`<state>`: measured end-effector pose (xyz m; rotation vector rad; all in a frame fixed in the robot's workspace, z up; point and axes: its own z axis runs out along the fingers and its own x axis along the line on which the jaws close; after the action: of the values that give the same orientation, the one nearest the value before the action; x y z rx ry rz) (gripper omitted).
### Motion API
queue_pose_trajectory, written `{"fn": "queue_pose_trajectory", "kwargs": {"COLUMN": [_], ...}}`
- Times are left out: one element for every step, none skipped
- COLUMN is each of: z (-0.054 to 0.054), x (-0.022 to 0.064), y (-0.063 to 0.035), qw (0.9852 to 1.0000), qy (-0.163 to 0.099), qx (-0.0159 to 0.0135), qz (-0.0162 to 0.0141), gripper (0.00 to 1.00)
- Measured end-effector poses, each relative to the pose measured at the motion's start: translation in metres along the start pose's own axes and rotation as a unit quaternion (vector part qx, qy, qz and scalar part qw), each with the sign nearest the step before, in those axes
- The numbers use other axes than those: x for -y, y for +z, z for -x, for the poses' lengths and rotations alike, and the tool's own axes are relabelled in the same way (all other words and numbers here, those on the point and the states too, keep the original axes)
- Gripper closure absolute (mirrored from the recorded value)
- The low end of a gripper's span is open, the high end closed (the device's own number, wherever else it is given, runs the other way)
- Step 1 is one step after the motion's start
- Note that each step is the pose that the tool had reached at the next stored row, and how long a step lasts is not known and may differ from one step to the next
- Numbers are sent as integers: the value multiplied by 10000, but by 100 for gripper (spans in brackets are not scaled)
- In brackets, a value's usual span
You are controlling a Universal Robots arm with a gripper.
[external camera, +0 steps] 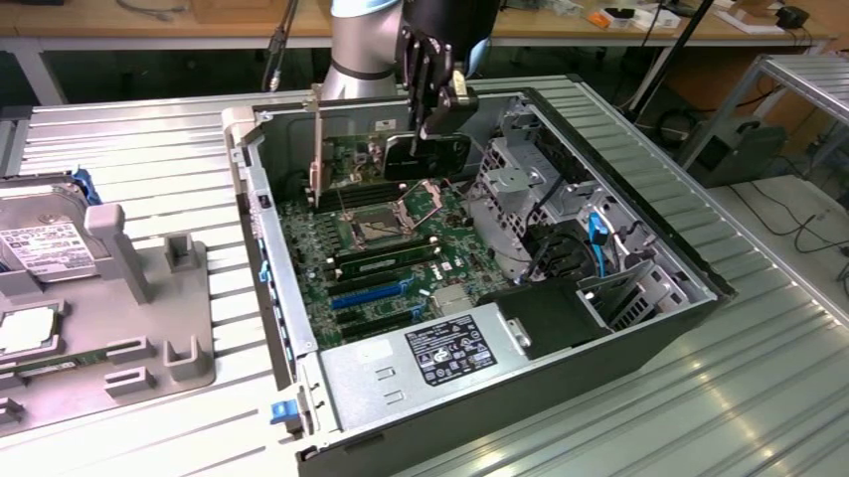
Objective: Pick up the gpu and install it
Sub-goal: 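Insert the gpu into the slot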
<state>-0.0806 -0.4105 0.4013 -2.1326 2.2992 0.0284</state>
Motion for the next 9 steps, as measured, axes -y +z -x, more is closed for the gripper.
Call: {"fn": "queue_pose_trajectory", "kwargs": {"z": [0, 0, 0, 0, 0, 0, 0, 0, 0], "x": [0, 0, 0, 0, 0, 0, 0, 0, 0], "y": [2, 4, 7, 9, 12, 17, 20, 24, 27], "qw": [10000, 10000, 10000, 10000, 10000, 10000, 10000, 10000, 10000], "qy": [0, 0, 0, 0, 0, 0, 0, 0, 0], "qx": [0, 0, 0, 0, 0, 0, 0, 0, 0], "qz": [0, 0, 0, 0, 0, 0, 0, 0, 0], "gripper": [73, 73, 73, 73, 73, 73, 73, 73, 73]}}
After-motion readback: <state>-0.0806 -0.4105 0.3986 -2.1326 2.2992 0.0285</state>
